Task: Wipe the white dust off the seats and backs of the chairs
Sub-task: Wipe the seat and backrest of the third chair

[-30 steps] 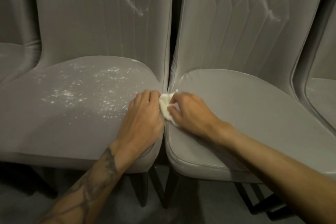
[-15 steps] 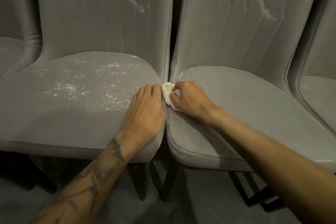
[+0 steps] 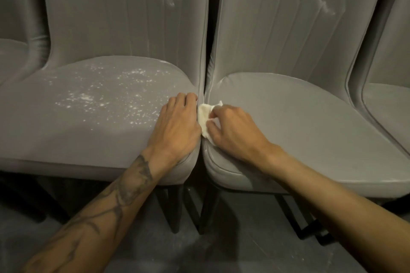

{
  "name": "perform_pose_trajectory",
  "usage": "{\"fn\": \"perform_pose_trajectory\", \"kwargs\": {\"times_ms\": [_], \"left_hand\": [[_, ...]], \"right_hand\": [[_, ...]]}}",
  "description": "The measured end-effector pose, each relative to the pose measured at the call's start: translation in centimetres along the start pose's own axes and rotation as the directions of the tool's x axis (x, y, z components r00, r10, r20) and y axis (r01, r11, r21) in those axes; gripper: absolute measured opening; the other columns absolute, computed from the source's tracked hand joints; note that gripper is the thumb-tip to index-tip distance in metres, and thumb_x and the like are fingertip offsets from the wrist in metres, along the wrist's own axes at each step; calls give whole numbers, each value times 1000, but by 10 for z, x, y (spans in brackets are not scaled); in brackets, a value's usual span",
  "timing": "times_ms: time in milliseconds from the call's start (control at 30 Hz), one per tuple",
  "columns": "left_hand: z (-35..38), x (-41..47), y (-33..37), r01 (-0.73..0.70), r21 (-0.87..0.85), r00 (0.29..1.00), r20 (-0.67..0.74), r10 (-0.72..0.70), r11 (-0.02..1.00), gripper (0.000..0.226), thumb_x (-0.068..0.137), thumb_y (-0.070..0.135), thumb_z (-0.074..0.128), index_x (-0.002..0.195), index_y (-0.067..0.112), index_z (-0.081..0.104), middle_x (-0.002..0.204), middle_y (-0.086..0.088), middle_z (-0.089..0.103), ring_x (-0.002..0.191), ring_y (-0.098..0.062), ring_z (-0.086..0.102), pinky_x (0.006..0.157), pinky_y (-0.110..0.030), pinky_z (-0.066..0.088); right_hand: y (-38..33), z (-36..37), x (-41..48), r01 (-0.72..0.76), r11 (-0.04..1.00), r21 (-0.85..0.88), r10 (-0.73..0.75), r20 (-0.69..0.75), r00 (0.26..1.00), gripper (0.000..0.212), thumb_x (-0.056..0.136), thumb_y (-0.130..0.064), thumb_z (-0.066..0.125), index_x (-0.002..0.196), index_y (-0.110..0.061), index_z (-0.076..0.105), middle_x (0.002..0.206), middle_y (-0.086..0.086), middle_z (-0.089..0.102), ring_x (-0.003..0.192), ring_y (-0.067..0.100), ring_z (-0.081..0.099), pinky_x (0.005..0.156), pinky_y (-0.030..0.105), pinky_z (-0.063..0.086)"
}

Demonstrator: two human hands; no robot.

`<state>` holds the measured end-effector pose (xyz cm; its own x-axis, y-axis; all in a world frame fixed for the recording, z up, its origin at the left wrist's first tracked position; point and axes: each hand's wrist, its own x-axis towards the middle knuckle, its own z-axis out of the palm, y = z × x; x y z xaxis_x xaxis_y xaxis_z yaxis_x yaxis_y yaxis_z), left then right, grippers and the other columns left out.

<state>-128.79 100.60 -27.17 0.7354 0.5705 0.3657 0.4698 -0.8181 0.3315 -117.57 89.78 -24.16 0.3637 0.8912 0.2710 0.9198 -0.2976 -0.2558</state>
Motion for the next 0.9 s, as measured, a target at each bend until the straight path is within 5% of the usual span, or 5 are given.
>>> {"fn": "perform_pose_trajectory", "kwargs": {"times_ms": [233,400,567,767,900], "left_hand": [[4,1,-1,-11,29,1000,-25,12,1000,42,91,12,40,131,11,50,125,-10,54,108,-26,50,96,-39,42],[6,1,-4,-20,14,999,-33,21,1000,37,94,9,43,131,9,51,124,-12,55,109,-27,50,93,-35,37],[4,-1,-5,-52,22,998,-23,53,998,44,87,14,35,127,8,51,117,-13,55,101,-28,49,91,-41,42],[4,1,-4,-42,33,999,-1,42,999,40,91,15,44,130,9,50,122,-12,54,107,-30,50,92,-39,40],[6,0,-7,-75,39,997,-28,76,996,41,90,12,39,128,7,52,118,-14,55,102,-32,51,88,-42,42]], "right_hand": [[8,-18,-81,89,995,45,-92,61,994,18,96,-44,49,90,-29,58,86,-14,54,70,3,49,62,13,36],[-16,-1,-55,76,997,12,-75,-54,996,26,99,-40,49,91,-20,61,93,-2,63,79,13,55,71,32,48],[18,-18,-108,100,995,15,-100,-12,995,24,99,-51,46,91,-30,54,86,-15,49,73,2,39,66,19,29],[-8,-3,-76,73,997,-36,-74,-35,997,28,99,-50,48,97,-24,58,99,-4,60,85,12,52,75,32,45],[8,-6,-93,141,987,-73,-145,-56,988,26,102,-46,46,94,-24,57,94,-3,57,81,15,48,73,32,40]]}}
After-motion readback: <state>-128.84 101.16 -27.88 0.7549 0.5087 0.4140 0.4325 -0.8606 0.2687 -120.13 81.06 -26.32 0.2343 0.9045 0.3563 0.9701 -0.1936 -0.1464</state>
